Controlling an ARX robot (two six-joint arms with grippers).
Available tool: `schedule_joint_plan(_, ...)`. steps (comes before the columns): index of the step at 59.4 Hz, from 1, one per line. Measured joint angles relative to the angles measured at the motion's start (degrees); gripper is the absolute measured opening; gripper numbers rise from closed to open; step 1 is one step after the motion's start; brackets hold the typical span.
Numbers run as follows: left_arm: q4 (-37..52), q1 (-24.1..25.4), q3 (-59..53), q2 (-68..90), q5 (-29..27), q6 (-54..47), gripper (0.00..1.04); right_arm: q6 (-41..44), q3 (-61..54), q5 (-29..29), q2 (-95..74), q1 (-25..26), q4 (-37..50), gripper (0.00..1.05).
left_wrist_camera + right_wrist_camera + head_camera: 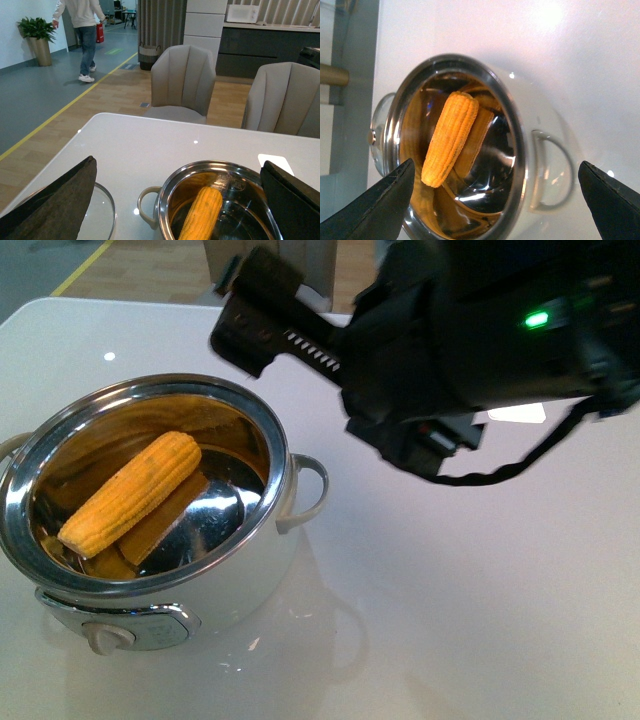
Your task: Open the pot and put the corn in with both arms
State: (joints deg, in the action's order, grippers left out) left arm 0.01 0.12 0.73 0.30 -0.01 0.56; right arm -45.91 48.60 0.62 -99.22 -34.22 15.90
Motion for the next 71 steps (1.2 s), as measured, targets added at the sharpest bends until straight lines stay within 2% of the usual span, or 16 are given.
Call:
schedule_joint_plan(18,0.0,0.0,0.0,0.0,0.0,0.0,0.98,6.03,-17.2,7.5,23.17,7.98,-1.09,0.96)
schedule_joint_plan(26,0.0,0.0,0.0,0.0,0.0,0.0,0.98,7.89,-20.28,8.85,28.89,9.84,-2.05,0.96)
schedule_joint_plan(27,0.0,0.0,0.0,0.0,0.0,0.0,0.98,9.79,-20.87,10.32,28.5,9.66,-0.04,0.94)
schedule_joint_plan(28,0.0,0.0,0.0,0.0,0.0,0.0,0.98,13.84,-23.19,14.71,27.58,9.49,7.69,0.9)
schedule_joint_plan(32,0.0,0.0,0.0,0.0,0.02,0.0,0.98,22.77,-28.76,19.85,26.73,10.21,23.28,0.79)
schedule_joint_plan(35,0.0,0.0,0.0,0.0,-0.04,0.0,0.98,31.04,-33.05,20.22,27.52,11.93,32.35,0.71)
schedule_joint_plan(38,0.0,0.0,0.0,0.0,-0.04,0.0,0.98,37.24,-35.8,19.12,30.38,13.88,37.53,0.6)
schedule_joint_plan(42,0.0,0.0,0.0,0.0,0.0,0.0,0.98,40.81,-37.35,17.11,34.05,15.52,37.75,0.5)
schedule_joint_plan(46,0.0,0.0,0.0,0.0,0.0,0.0,0.98,43.34,-39.91,14.84,38.25,18.16,35.95,0.34)
schedule_joint_plan(53,0.0,0.0,0.0,0.0,0.0,0.0,0.98,44.48,-42.49,12.13,42.86,20.94,33.0,0.15)
schedule_joint_plan(58,0.0,0.0,0.0,0.0,-0.02,0.0,0.98,45.03,-44.68,10.4,44.0,22.6,35.39,0.02)
schedule_joint_plan(71,0.0,0.0,0.0,0.0,0.0,0.0,0.98,45.44,-47.41,7.02,52.81,26.23,28.28,0.02)
